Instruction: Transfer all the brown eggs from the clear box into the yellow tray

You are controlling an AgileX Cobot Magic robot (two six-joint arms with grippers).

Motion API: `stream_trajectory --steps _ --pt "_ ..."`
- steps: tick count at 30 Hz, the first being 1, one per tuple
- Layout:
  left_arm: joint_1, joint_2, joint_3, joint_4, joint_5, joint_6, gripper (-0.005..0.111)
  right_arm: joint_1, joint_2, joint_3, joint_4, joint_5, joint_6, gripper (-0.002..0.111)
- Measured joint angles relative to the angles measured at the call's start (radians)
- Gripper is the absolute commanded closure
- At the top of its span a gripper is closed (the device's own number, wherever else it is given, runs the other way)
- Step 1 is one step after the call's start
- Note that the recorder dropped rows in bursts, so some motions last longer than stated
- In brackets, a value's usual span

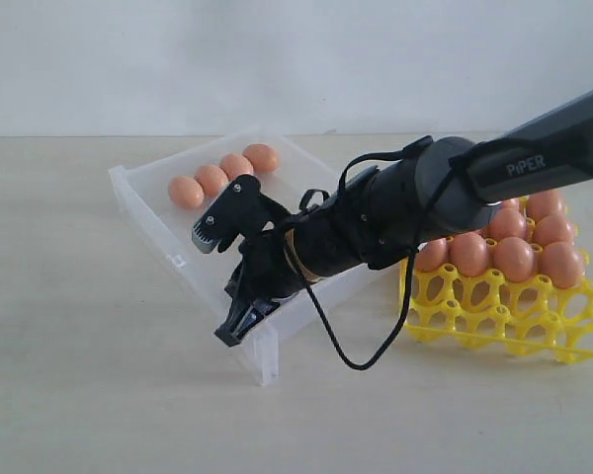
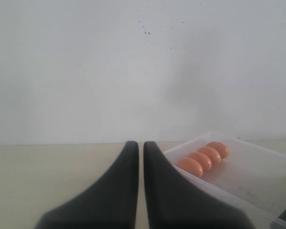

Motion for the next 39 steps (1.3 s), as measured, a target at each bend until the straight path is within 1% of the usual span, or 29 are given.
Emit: stream_trajectory --steps 8,13,18,23,26,29,34,36,37,39 --pt "0.0 0.0 0.0 0.0 0.0 0.0 0.103 0.0 0.0 0.0 0.005 -0.338 -0.031 0.108" --pt "0.0 0.0 0.0 0.0 0.0 0.0 0.103 0.0 0.0 0.0 0.001 -0.391 -0.054 0.108" --pt "0.0 0.0 0.0 0.0 0.0 0.0 0.103 0.0 -0.004 0.0 -0.001 -0.488 -0.098 0.108" --pt "0.0 0.0 0.0 0.0 0.0 0.0 0.103 0.0 -0.036 0.0 -0.001 -0.528 -0.108 0.108" --pt "0.0 0.0 0.0 0.0 0.0 0.0 0.103 0.0 -0.07 0.0 0.058 -0.617 -0.121 0.108" --pt "0.0 0.0 0.0 0.0 0.0 0.0 0.103 0.0 -0.119 0.0 0.133 -0.698 -0.211 0.108" --pt "0.0 0.0 0.0 0.0 0.0 0.0 0.103 0.0 -0.17 0.0 0.182 -0.658 -0.255 0.108" --pt "0.0 0.0 0.0 0.0 0.0 0.0 0.103 0.0 -0.175 0.0 0.185 -0.609 -0.255 0.108" --pt "0.0 0.0 0.0 0.0 0.0 0.0 0.103 0.0 -0.175 0.0 0.191 -0.575 -0.257 0.108" --pt "0.0 0.0 0.0 0.0 0.0 0.0 0.103 0.0 -0.175 0.0 0.216 -0.43 -0.257 0.108"
